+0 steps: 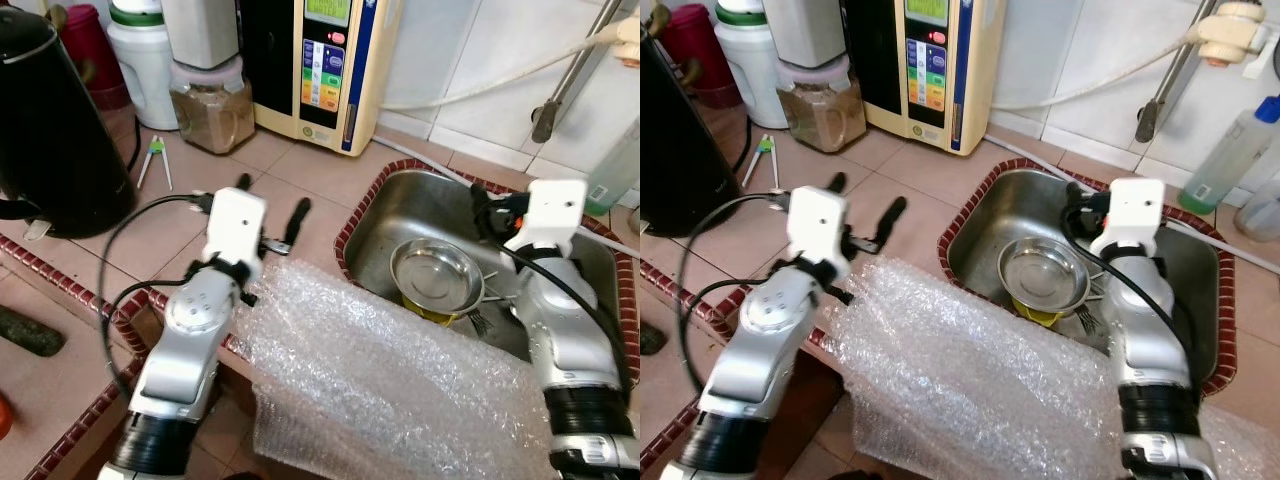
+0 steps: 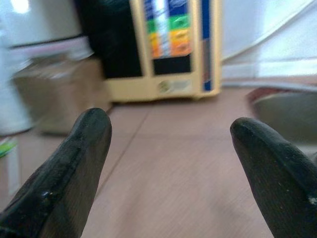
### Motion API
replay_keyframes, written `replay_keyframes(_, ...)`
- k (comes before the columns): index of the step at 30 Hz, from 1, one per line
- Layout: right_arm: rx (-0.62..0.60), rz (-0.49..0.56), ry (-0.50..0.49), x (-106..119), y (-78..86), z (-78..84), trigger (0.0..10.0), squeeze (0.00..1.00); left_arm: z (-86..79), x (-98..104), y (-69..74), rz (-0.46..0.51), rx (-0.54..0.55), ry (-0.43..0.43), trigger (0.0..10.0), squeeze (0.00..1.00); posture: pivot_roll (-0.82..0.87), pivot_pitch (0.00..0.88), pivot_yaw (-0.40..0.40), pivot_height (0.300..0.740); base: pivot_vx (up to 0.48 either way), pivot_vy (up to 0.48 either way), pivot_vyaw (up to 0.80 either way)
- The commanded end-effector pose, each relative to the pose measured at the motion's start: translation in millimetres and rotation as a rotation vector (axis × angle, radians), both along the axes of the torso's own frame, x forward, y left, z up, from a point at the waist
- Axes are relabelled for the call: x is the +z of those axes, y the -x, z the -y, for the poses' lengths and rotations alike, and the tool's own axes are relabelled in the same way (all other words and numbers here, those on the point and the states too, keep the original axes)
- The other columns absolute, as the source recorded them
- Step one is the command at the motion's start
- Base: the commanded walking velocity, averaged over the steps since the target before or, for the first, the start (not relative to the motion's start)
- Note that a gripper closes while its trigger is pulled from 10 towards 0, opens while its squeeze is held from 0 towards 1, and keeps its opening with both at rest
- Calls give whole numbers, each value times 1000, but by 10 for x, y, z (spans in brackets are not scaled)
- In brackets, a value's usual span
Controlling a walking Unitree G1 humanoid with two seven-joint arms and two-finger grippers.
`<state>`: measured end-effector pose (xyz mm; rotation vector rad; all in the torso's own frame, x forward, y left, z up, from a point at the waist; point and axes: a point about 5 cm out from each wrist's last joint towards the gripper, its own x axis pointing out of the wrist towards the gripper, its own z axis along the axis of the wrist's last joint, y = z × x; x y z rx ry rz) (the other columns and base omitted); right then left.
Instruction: Kitchen organization
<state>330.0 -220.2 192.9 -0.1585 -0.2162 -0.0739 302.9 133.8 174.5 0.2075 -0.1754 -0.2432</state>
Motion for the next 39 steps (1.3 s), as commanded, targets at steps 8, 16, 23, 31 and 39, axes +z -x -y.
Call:
replay_keyframes(8, 43, 48, 40, 88, 270, -150, 10000, 0, -96, 210, 130, 27, 75, 95, 10000, 0, 28, 61, -57, 740, 0, 0, 0)
replay_keyframes(16, 19, 13, -23, 74, 372, -167, 10000, 0, -1, 235, 207, -10, -12, 139, 10000, 0, 19, 66, -53, 740, 0, 0, -585)
replay_keyframes(23, 14, -6, -24, 53, 446, -198, 10000, 0, 4, 227, 227, -39, -34, 143, 10000, 0, 13, 78, -42, 740, 0, 0, -763)
replay_keyframes(31, 1, -7, -36, 75, 503, -198, 10000, 0, 27, 259, 260, -49, -63, 115, 10000, 0, 10, 90, -35, 740, 0, 0, -684)
replay_keyframes(39, 12, -11, -41, 85, 529, -233, 10000, 0, 21, 256, 270, -57, -47, 93, 10000, 0, 12, 97, -34, 740, 0, 0, 0)
